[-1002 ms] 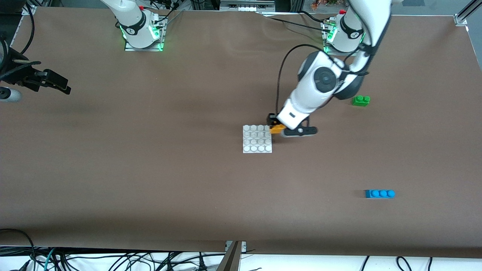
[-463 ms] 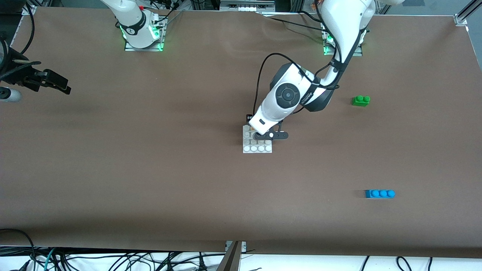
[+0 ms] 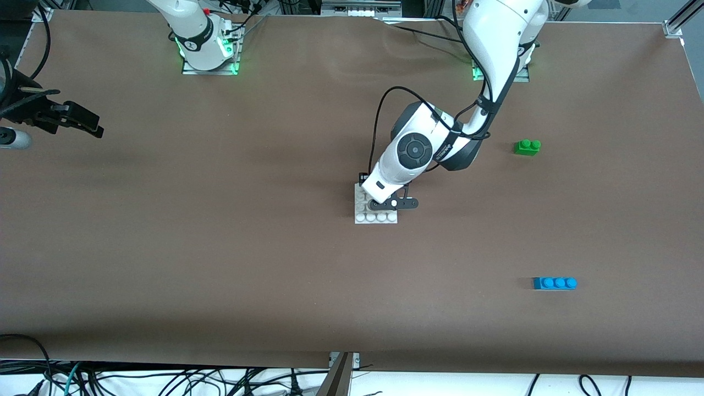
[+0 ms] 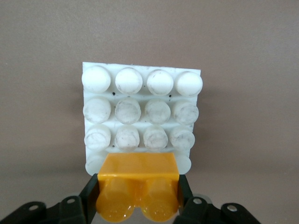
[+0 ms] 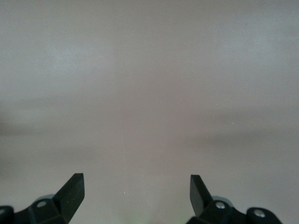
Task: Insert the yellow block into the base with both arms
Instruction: 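Press the yellow block down onto the base plate studs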
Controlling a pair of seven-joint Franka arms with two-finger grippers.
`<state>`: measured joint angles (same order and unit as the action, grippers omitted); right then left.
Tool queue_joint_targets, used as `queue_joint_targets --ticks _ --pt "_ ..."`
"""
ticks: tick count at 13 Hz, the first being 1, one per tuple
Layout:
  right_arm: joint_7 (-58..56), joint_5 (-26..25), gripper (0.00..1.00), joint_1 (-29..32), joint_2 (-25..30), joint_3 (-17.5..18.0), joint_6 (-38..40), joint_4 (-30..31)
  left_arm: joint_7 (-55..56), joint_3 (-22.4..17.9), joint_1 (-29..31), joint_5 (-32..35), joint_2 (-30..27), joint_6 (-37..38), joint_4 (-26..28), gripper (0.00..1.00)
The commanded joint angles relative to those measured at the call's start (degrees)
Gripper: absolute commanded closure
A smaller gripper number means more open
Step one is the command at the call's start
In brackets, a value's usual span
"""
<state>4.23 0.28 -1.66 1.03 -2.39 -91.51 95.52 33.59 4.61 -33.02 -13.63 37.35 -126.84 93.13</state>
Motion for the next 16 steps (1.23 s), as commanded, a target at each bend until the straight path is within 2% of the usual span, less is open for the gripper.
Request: queue_joint_targets --ticks 1,16 --pt "0.1 1.0 0.0 0.4 0.5 0.2 -0.1 0.5 0.9 -0.7 -0.8 0.8 1.2 1.1 -2.3 1.0" --pt "0.1 1.0 0.0 0.4 0.5 0.2 0.0 0.5 1.7 -1.5 -1.1 1.9 4.9 -0.4 -4.6 1.0"
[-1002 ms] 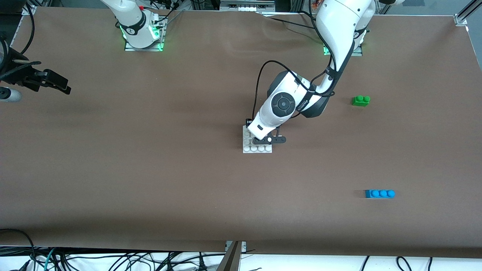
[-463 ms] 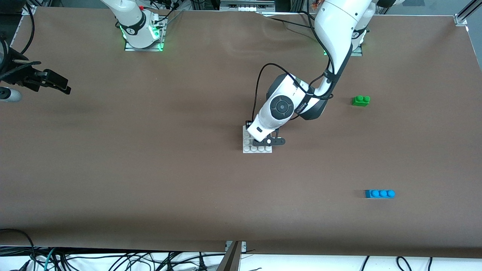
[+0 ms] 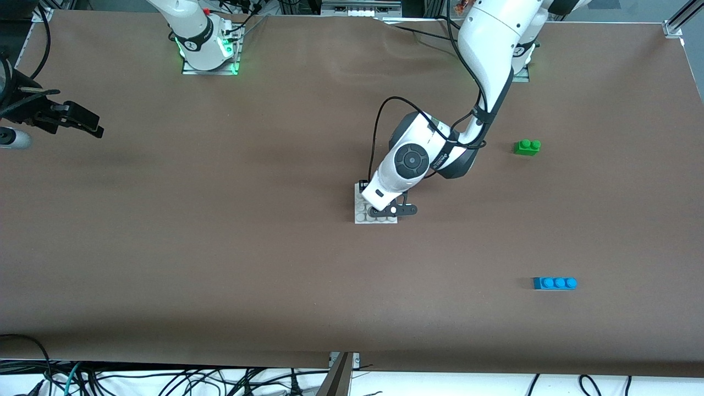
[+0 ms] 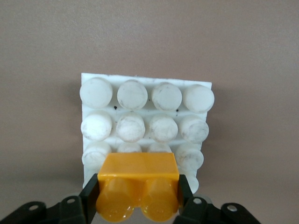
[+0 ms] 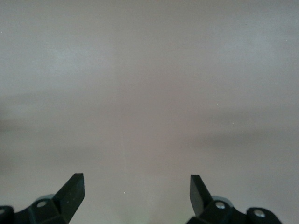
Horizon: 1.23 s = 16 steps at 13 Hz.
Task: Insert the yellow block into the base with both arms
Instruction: 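Press the yellow block down onto the base plate studs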
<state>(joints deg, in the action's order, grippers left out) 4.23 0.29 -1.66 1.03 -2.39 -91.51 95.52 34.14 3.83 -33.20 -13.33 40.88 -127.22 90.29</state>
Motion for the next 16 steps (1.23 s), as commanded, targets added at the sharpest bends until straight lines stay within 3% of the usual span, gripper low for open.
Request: queue_joint_targets --ticks 1,7,9,11,12,16 --pt "0.1 1.0 0.0 0.5 0.5 0.2 0.0 0.5 1.2 -0.8 -1.0 1.6 1.5 -0.2 -1.8 1.0" --pt "0.1 1.0 0.0 0.4 0.5 0.2 0.0 0.5 1.4 -0.8 -1.7 1.5 2.1 -0.9 -1.7 1.0" --pt "0.1 1.0 0.0 0.4 0.5 0.2 0.0 0.5 1.3 -0.8 -1.7 1.5 2.1 -0.9 -1.7 0.59" --pt "0.1 1.0 0.0 0.4 0.5 0.2 0.0 0.5 1.5 -1.3 -1.6 1.5 1.9 -0.7 -2.2 0.3" --pt "0.1 1.0 0.0 0.4 0.5 0.2 0.0 0.5 1.5 -1.3 -1.6 1.5 1.8 -0.1 -2.9 0.0" --pt "0.1 1.0 0.0 0.4 0.5 0.2 -0.1 0.6 1.6 -1.4 -1.3 1.5 0.8 0.7 -3.7 0.0"
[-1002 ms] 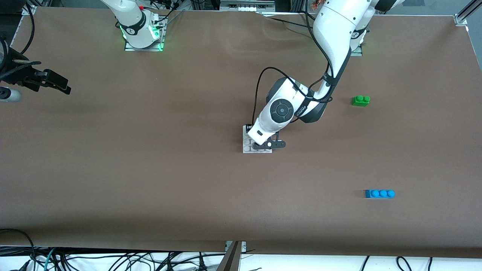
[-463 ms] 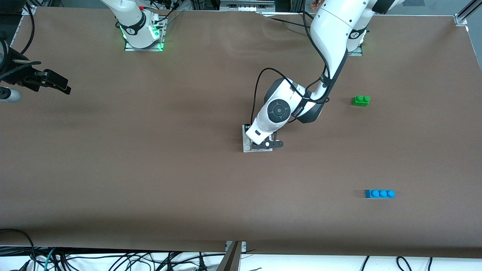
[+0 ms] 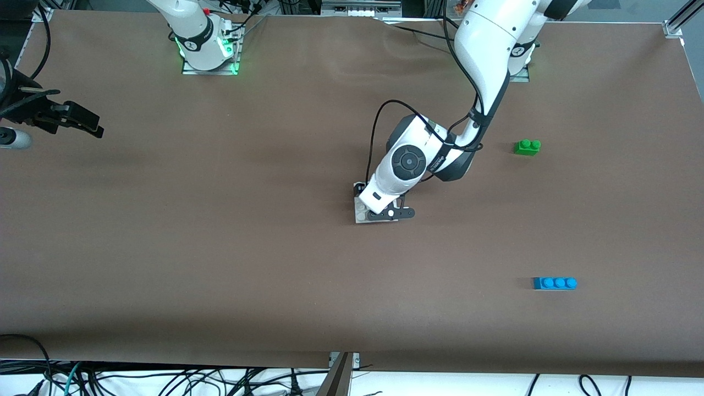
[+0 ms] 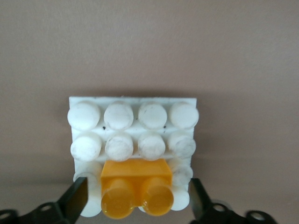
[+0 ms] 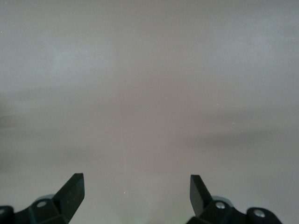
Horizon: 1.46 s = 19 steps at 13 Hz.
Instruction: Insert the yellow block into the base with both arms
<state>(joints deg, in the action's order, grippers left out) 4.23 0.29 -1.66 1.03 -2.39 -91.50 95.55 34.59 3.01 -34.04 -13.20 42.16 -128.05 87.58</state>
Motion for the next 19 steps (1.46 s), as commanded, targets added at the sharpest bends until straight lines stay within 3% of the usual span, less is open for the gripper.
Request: queue_joint_targets --ticks 1,4,7,12,16,19 --pt "0.1 1.0 0.0 0.4 0.5 0.2 -0.1 0.5 1.5 -0.6 -0.4 1.2 -0.9 1.4 -1.0 0.0" --pt "0.1 1.0 0.0 0.5 0.5 0.2 -0.1 0.5 1.0 -0.6 2.6 1.6 -7.6 2.6 3.0 0.0" --pt "0.1 1.0 0.0 0.4 0.5 0.2 -0.1 0.5 -0.4 -0.5 6.1 1.5 -13.8 8.5 5.0 0.0" --pt "0.1 1.0 0.0 0.4 0.5 0.2 -0.2 0.5 -11.7 -0.5 14.3 1.0 -29.3 11.9 17.0 0.0" --pt "0.1 1.0 0.0 0.4 0.5 0.2 -0.3 0.5 -15.2 -0.6 21.9 1.9 -38.3 23.5 17.1 0.0" --pt "0.1 0.9 0.0 0.4 0.5 0.2 -0.3 0.5 -16.7 -0.6 25.9 7.6 -42.0 28.5 17.0 0.0"
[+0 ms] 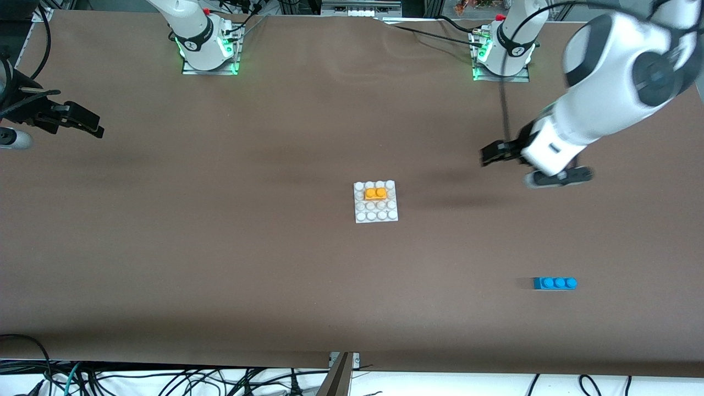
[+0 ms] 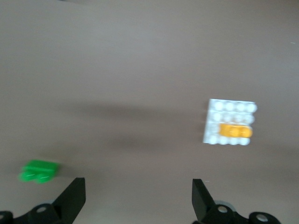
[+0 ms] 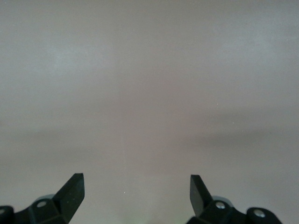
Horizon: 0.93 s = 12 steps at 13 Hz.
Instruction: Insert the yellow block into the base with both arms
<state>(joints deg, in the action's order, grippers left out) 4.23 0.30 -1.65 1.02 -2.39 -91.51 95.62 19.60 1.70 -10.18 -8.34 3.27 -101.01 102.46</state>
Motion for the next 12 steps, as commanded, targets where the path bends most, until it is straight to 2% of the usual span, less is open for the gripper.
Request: queue_joint_targets --ticks 1,5,12 --pt "0.1 0.9 0.0 0.4 0.5 0.2 -0.3 0.4 -2.4 0.8 3.2 3.1 -4.3 2.5 2.1 0.0" --pt "0.1 0.8 0.0 0.4 0.5 0.2 -0.3 0.4 -2.8 0.8 5.0 6.1 -5.7 7.7 -1.4 0.0" --pt "0.1 0.8 0.0 0.4 0.5 0.3 -0.2 0.4 -2.5 0.7 5.0 6.8 -5.8 8.5 -1.8 0.0"
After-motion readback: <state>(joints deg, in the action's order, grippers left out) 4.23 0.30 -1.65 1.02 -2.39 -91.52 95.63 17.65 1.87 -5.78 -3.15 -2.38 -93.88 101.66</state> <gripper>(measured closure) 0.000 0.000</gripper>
